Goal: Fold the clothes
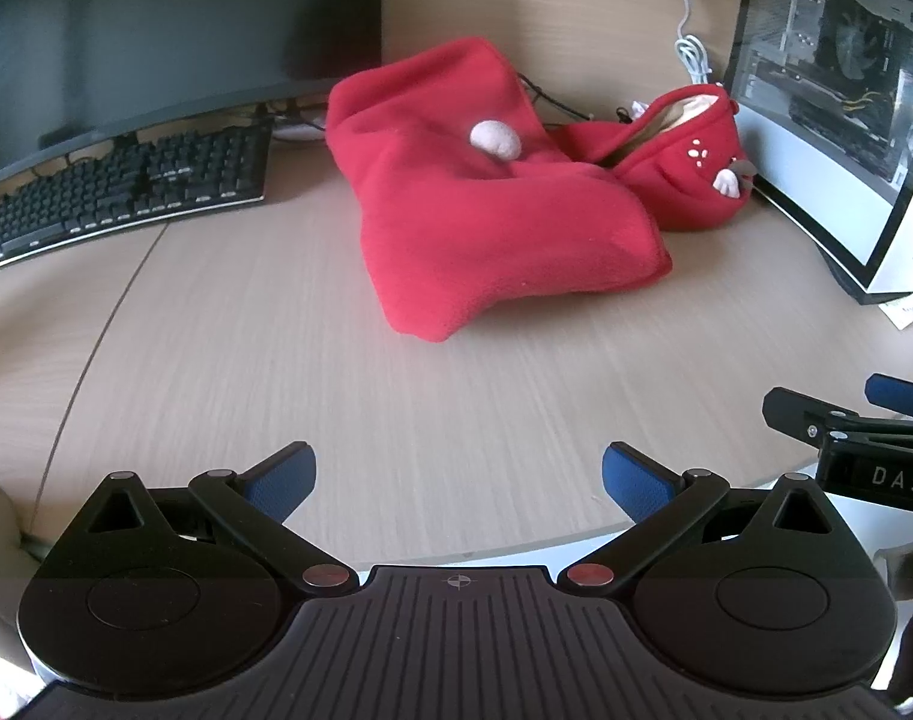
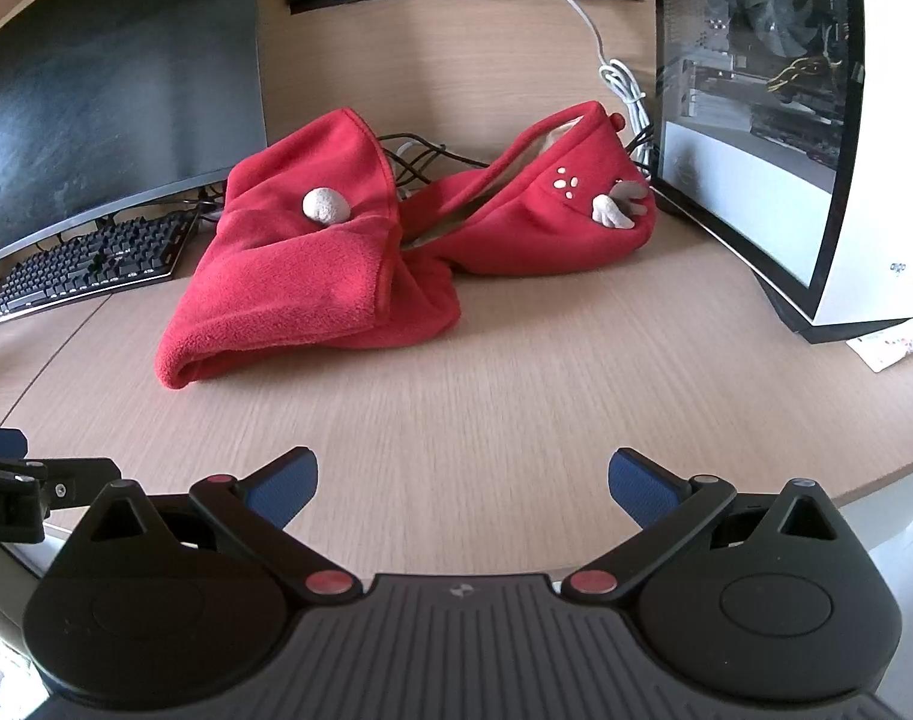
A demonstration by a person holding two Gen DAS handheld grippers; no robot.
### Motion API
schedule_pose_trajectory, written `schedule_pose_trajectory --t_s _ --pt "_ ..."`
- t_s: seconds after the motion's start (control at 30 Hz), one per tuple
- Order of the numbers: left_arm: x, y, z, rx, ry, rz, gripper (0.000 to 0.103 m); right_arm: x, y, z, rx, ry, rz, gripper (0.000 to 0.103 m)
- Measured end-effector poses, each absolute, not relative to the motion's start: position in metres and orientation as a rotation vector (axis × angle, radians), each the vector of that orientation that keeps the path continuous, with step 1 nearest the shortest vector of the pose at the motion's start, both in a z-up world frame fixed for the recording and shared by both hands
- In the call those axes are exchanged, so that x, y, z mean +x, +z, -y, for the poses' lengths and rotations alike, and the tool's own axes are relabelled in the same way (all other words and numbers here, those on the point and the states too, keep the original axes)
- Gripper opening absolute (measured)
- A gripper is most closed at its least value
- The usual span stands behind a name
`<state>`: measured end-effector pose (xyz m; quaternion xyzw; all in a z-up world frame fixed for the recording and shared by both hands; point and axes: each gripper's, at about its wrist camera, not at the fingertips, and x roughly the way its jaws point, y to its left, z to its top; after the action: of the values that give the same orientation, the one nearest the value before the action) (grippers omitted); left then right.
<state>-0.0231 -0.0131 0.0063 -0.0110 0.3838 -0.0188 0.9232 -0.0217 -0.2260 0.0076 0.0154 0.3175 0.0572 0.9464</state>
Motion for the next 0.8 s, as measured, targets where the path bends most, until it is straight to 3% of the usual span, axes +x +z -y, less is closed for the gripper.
schedule_pose_trajectory --t_s 0.8 --pt "-0.041 0.005 0.002 0.035 -0.061 -0.795 0.103 -0.043 0.017 0.216 0.017 0.086 -0.638 0.103"
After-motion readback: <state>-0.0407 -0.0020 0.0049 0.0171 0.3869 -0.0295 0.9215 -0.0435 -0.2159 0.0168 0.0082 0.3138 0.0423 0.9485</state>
